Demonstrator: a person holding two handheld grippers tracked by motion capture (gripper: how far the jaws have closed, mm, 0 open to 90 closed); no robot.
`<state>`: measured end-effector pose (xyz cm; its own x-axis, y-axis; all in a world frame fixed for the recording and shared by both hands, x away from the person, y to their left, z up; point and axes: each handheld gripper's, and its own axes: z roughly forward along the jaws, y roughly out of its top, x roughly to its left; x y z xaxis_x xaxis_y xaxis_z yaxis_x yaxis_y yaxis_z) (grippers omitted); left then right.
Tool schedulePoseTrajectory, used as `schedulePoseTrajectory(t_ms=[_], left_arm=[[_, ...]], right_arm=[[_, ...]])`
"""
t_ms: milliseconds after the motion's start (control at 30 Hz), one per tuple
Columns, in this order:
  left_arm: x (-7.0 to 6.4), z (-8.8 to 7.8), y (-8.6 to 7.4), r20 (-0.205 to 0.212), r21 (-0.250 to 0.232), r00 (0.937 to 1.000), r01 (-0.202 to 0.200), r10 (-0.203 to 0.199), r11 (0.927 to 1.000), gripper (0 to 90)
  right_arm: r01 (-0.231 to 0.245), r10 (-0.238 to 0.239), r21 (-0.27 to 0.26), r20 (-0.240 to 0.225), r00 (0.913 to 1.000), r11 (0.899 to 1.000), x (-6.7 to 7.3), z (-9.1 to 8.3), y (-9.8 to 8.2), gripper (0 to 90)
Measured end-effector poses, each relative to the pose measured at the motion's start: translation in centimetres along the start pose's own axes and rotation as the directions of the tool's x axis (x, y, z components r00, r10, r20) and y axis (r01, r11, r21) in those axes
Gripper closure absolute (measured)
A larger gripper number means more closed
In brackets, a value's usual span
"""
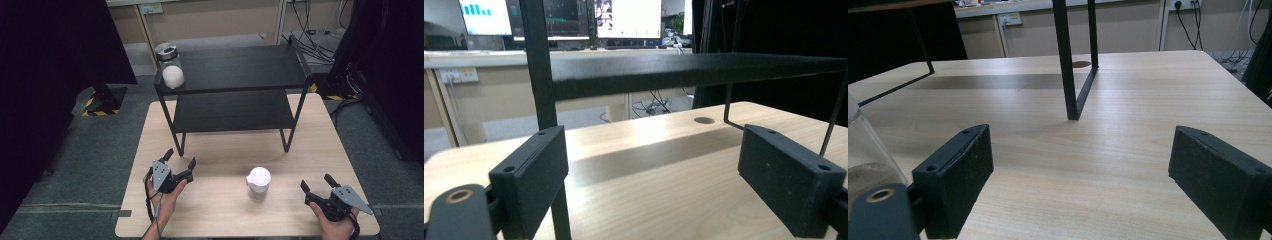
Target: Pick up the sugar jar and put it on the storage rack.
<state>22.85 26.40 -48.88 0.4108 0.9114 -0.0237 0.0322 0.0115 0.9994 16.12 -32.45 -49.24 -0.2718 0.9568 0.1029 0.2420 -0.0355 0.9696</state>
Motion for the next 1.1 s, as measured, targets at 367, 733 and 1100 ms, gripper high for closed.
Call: schedulePoseTrajectory(t_ms=[367,733,1100], left_arm=[[0.2,0.0,-1.6,0.006,0.067,0.9996,0.029,-0.029,0.9973,12.1],[-0.1,0.3,-2.6,0.023,0.103,0.9995,0.018,-0.020,0.9945,12.1],[0.2,0.4,-2.6,0.044,0.105,0.9988,0.018,-0.023,0.9943,12.7]], right_arm=[[0.001,-0.001,0.004,-0.004,1.0000,1.000,-0.1,0.0,0.1,10.9],[0.006,-0.006,0.003,-0.011,0.9999,1.000,-0.1,0.0,0.1,10.9],[0.011,-0.011,0.006,-0.015,0.9998,1.000,-0.1,0.0,0.1,10.9]])
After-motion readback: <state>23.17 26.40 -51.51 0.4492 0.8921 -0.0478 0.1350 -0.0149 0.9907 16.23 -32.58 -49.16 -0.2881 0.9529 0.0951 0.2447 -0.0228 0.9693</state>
